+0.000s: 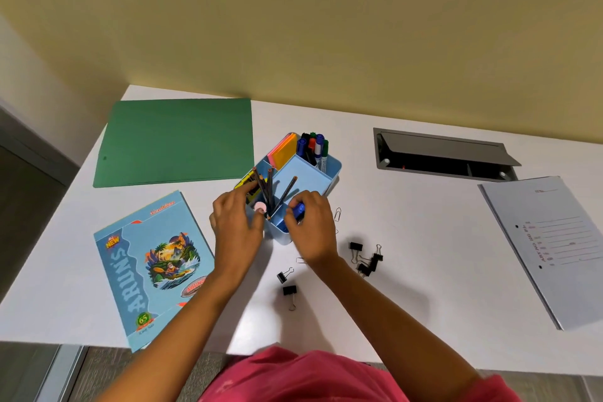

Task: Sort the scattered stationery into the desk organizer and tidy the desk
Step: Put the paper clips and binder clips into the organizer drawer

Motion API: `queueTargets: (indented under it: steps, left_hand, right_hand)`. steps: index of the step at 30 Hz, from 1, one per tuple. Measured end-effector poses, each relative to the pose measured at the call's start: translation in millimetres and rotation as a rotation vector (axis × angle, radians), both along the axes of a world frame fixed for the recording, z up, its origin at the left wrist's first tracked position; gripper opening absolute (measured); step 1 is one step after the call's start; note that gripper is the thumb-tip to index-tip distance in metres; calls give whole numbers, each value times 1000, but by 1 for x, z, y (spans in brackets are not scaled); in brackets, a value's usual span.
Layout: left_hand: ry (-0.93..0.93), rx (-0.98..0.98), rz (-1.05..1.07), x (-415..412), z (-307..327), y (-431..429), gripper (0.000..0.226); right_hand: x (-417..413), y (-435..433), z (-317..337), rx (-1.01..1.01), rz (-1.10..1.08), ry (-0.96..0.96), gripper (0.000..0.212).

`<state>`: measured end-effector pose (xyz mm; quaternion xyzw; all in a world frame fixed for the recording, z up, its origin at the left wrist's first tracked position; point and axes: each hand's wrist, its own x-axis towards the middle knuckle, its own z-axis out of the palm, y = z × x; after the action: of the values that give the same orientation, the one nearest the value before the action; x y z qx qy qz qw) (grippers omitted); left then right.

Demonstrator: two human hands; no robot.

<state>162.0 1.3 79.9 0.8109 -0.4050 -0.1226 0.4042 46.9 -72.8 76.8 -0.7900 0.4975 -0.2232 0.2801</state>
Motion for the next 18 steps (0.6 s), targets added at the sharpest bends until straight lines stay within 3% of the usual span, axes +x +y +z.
queueTargets:
  steps: [5,12,18]
  left_hand:
    - [83,47,-24,-3,4,-10,67]
    - [24,130,-154,-1,-5,-26,79]
    - [-62,113,-178,-6,-16,-46,58]
  right_hand:
    - [3,-2,-2,5,-3,-10,17]
    - [-1,-4,6,-126,-54,-41,32]
    - [-13,0,18,-243,-149,-245,29]
